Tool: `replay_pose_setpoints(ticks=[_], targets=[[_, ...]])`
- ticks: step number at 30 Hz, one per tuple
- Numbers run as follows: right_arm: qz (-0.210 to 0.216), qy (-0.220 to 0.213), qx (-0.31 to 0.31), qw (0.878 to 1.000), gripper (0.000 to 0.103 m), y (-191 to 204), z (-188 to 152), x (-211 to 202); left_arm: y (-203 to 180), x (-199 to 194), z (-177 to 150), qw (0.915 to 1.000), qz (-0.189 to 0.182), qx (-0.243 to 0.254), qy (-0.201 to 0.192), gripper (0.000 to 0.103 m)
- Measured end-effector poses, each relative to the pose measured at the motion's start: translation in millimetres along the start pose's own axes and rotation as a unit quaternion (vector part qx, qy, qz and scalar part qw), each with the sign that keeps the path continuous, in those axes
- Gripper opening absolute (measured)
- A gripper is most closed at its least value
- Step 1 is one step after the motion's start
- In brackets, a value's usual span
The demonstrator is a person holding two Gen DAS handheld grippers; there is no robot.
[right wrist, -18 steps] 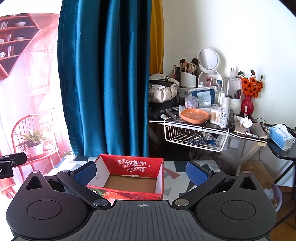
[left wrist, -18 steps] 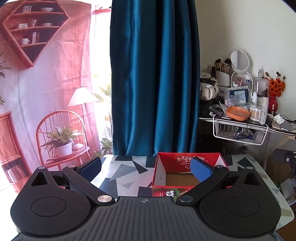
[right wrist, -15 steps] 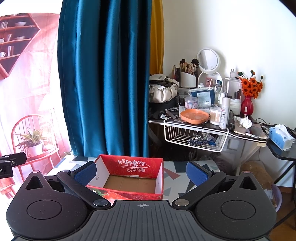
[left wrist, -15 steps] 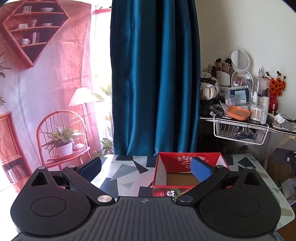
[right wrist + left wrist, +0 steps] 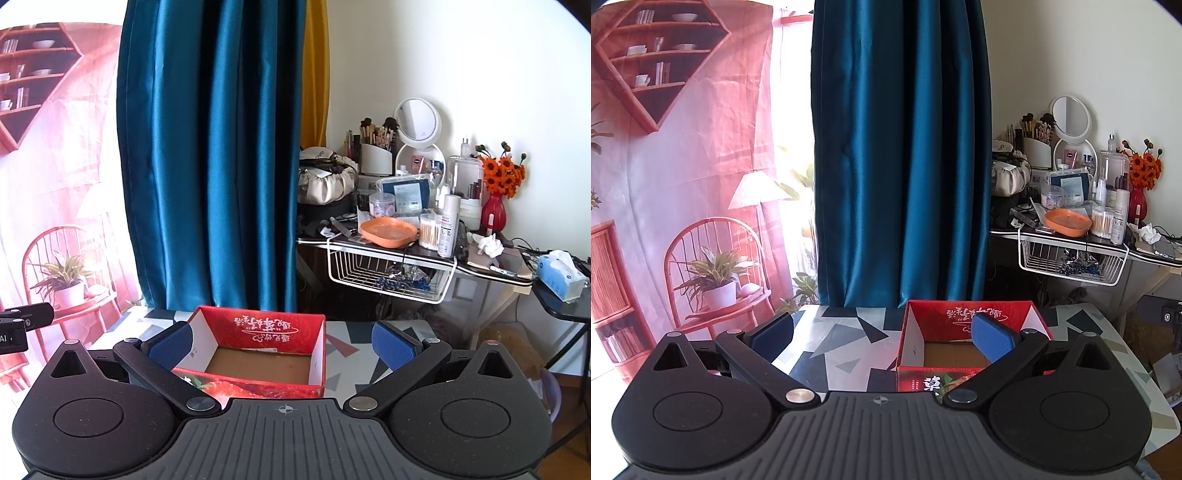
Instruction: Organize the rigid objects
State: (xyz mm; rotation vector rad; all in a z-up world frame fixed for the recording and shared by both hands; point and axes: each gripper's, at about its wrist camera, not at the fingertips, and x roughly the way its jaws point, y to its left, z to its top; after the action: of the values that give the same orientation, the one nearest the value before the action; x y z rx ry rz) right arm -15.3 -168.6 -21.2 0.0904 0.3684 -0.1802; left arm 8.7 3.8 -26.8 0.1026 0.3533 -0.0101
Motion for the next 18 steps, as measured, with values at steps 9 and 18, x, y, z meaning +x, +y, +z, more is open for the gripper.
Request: replay_pose_setpoints(ticks=[9, 18], targets=[[0.000, 0.000, 0.000, 1.000, 0.103, -0.1, -0.4, 0.7, -0.6, 1.3, -0.2, 1.0000, -0.001, 0.001, 0.002, 0.103], [0.000, 0.000, 0.000, 1.000, 0.103, 0.0, -0.6, 0.9, -1.2, 3.0, -0.3, 1.0000, -0.001, 0.002, 0.006, 0.103]])
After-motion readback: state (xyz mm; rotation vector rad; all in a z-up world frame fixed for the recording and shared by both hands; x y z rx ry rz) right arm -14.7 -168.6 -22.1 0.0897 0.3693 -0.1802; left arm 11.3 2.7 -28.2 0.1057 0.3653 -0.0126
